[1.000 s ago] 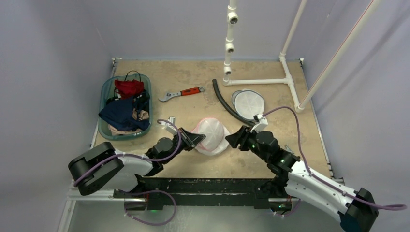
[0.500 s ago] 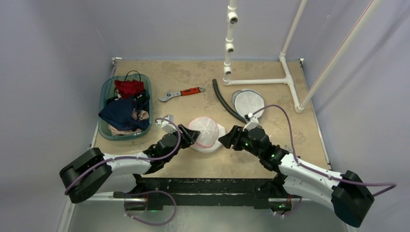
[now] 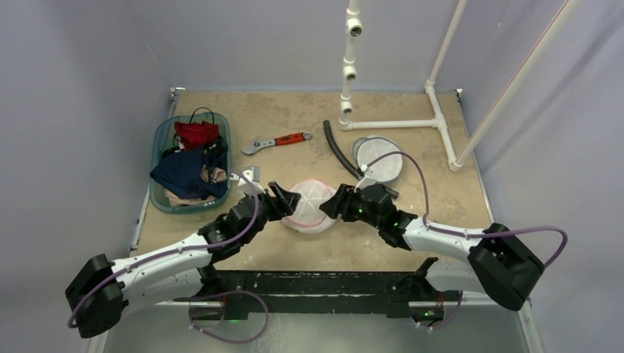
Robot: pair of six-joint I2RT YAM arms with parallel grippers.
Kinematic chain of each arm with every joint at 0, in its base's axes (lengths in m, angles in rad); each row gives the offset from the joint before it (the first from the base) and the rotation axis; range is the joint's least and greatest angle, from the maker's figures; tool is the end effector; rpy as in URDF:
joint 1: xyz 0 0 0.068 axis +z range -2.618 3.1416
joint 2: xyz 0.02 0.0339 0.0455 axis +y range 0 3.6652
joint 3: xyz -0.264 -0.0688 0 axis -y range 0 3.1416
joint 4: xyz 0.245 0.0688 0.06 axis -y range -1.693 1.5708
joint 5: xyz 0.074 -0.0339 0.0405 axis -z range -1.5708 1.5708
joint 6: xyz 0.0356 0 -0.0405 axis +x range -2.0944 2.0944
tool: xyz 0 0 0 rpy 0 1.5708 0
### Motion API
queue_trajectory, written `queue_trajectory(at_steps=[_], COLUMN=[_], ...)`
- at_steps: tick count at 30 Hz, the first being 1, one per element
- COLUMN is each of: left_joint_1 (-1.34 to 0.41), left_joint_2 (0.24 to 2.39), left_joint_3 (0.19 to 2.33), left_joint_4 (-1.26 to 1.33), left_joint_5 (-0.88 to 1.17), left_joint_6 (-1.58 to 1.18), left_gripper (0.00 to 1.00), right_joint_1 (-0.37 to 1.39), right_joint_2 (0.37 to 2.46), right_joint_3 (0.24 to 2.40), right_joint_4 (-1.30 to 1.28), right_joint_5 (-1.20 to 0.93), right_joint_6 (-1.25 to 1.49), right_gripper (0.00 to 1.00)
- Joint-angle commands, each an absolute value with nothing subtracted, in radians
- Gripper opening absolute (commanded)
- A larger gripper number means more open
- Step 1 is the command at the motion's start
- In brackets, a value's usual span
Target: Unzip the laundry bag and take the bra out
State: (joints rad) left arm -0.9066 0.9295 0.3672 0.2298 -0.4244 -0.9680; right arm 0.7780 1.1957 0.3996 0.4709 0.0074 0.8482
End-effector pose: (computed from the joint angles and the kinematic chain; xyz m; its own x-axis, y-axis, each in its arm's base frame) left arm 0.1360 -0.1500 0.2104 -0.5075 -0.5695 -0.6466 0.1050 0.7040 -0.7024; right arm 0.1721 0.1692 0.1910 -0.6732 0.3897 -0.6284 -0.2901 0.6425 0.7092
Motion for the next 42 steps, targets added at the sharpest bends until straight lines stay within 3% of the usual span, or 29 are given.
queue_trajectory(at_steps=[1, 6, 15, 25, 34, 42], left_joint_1=[-0.911, -0.911, -0.911, -0.912, -0.912, -0.912], left_joint_2=[0.863, 0.887, 1.248, 1.371, 1.407, 1.44], left_joint_3=[0.408, 0.395, 0.39, 0.314, 0.299, 0.299], left_joint_4=[0.103, 0.225, 0.569, 0.581, 0.609, 0.641], left_joint_5=[-0.447, -0.393, -0.235, -0.312, -0.295, -0.267], left_joint_6=[-0.886, -0.836, -0.81, -0.859, -0.871, -0.877], left_gripper=[0.62, 0.6, 0.51, 0.36, 0.34, 0.33], right_joint_1=[0.772, 0.766, 0.763, 0.749, 0.746, 0.746], right_joint_2=[1.258, 1.314, 1.33, 1.331, 1.303, 1.413], right_joint_3=[0.407, 0.351, 0.324, 0.267, 0.243, 0.322], right_joint_4=[0.549, 0.609, 0.619, 0.668, 0.756, 0.724], right_joint_5=[0.002, 0.002, 0.016, 0.002, -0.038, -0.066], right_joint_6=[0.842, 0.854, 0.846, 0.857, 0.862, 0.851], right_gripper=[0.63, 0.61, 0.61, 0.61, 0.62, 0.52])
